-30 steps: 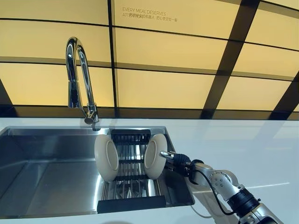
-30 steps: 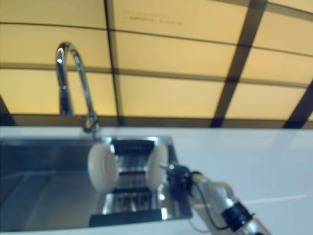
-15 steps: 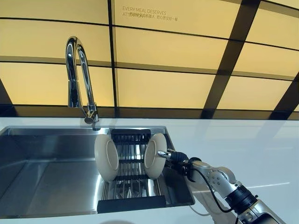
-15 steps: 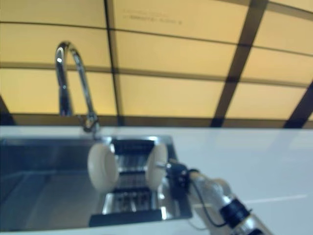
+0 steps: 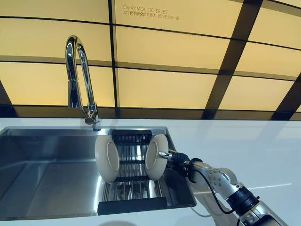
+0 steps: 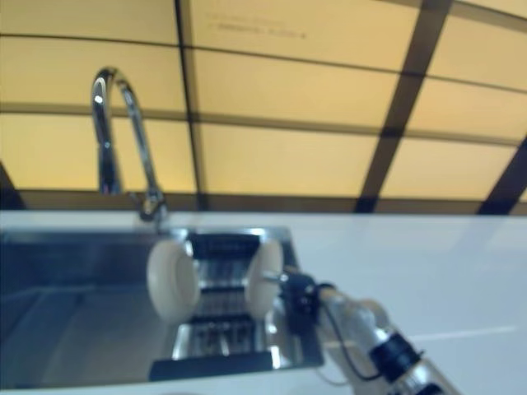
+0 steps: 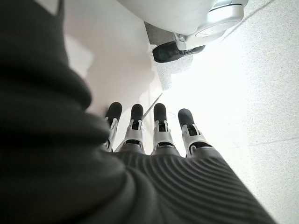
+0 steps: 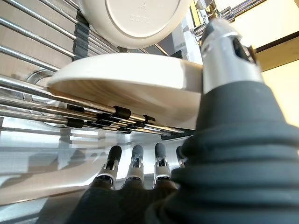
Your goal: Take plates into dishwasher
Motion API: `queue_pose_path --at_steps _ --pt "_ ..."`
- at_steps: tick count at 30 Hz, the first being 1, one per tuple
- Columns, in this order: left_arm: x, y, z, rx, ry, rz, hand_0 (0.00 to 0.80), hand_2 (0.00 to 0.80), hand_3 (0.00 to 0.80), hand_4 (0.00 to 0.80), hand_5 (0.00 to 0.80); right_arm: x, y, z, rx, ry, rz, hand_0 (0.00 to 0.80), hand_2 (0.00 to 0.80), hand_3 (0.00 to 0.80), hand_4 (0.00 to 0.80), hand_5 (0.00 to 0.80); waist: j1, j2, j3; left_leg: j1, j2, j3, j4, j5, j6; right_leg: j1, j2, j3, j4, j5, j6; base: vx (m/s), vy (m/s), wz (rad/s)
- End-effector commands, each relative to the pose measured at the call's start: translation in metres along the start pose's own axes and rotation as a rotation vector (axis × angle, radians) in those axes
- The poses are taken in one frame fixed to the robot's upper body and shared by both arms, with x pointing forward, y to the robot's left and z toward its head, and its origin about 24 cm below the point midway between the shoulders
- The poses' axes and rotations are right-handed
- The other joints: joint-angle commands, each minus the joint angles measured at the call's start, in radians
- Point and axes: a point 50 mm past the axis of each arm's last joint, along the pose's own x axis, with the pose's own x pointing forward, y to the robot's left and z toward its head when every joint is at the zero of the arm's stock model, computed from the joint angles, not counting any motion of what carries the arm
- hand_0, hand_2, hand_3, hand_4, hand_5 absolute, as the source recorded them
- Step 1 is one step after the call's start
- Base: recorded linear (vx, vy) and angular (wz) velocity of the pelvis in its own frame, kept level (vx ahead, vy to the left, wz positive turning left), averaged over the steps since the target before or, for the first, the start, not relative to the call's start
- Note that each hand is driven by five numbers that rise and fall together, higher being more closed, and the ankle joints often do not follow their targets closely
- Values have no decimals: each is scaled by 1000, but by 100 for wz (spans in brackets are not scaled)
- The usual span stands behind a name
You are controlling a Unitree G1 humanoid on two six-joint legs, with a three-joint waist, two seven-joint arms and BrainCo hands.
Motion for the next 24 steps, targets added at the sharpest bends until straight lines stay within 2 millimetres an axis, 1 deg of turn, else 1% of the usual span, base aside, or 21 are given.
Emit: queue_pose_path --at_steps 1,2,3,4,5,11,17,24 --pt "4 -4 28 64 -64 -19 0 0 0 0 0 -2 21 34 -55 -124 64 474 474 474 474 474 34 -10 1 -3 30 29 2 -27 -18 39 25 -42 3 -39 20 0 0 0" --pt "4 -5 29 65 -64 -18 0 0 0 0 0 -2 21 34 -57 -121 63 571 571 571 571 571 34 -10 1 -3 30 29 2 -27 -18 39 25 -42 3 -40 20 0 0 0" --pt "4 -5 29 64 -65 -17 0 0 0 0 0 -2 21 33 -59 -120 64 609 609 609 609 609 33 -11 2 -2 30 30 2 -27 -18 39 25 -42 3 -39 20 0 0 0" --pt "4 -5 29 63 -65 -17 0 0 0 0 0 -2 20 33 -60 -119 63 668 668 668 668 668 33 -11 2 -2 30 30 2 -27 -18 39 25 -42 3 -39 20 0 0 0" --pt "4 -4 29 63 -64 -17 0 0 0 0 0 -2 20 32 -60 -117 60 800 800 800 800 800 33 -10 2 -2 30 30 2 -27 -18 40 25 -43 3 -39 20 0 0 0" --pt "4 -4 28 64 -64 -17 0 0 0 0 0 -1 18 32 -62 -118 54 800 800 800 800 800 35 -10 1 -3 29 28 2 -27 -17 40 25 -43 3 -39 20 0 0 0" --pt "4 -4 29 64 -65 -16 0 0 0 0 0 -3 18 36 -112 -144 66 800 800 800 800 800 34 -10 2 -3 28 27 2 -27 -17 39 25 -44 3 -38 21 0 0 0" --pt "4 -3 28 65 -65 -16 0 0 0 0 0 -6 19 40 -115 -162 77 800 800 800 800 800 32 -10 2 -1 29 29 2 -28 -17 40 25 -44 3 -38 21 0 0 0"
